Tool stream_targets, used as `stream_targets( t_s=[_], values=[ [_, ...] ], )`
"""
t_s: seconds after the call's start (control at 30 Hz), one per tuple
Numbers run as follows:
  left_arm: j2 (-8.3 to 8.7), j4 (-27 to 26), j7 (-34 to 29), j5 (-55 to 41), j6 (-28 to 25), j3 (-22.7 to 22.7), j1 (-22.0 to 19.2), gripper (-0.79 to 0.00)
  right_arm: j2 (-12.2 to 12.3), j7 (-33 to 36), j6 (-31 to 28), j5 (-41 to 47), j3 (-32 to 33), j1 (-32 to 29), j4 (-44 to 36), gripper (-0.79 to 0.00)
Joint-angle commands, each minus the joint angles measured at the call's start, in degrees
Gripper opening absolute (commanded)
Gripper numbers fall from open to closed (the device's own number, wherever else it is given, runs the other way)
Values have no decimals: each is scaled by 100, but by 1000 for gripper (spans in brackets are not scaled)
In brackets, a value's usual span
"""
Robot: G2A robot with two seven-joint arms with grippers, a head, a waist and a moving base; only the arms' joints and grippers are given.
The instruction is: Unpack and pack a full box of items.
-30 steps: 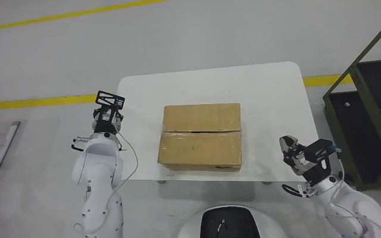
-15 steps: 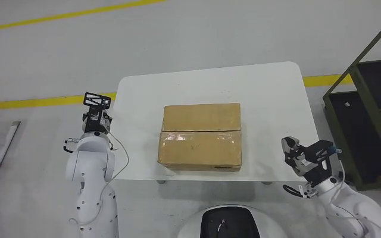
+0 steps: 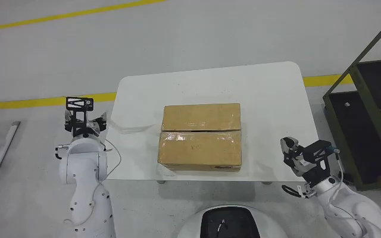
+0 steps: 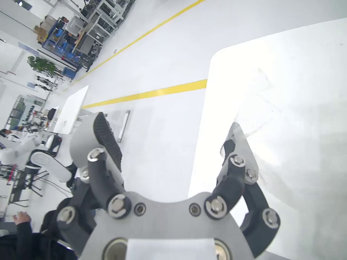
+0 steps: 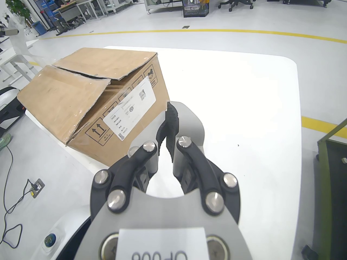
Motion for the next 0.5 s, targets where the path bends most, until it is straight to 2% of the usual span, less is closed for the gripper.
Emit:
stream_targets(
  t_s=[0.0,0.23,0.47],
  values=[
    [-8,-42,-37,-225,94,-5,12,0,0,13,11,10,-3,12,-31,-785],
    [-12,-273,-129,-628,222,7,16,0,2,-15,-224,146,-140,250,-269,-785],
    [9,-389,-136,-773,240,-8,-6,0,-21,111,-399,-182,-809,823,-212,-785]
  ],
)
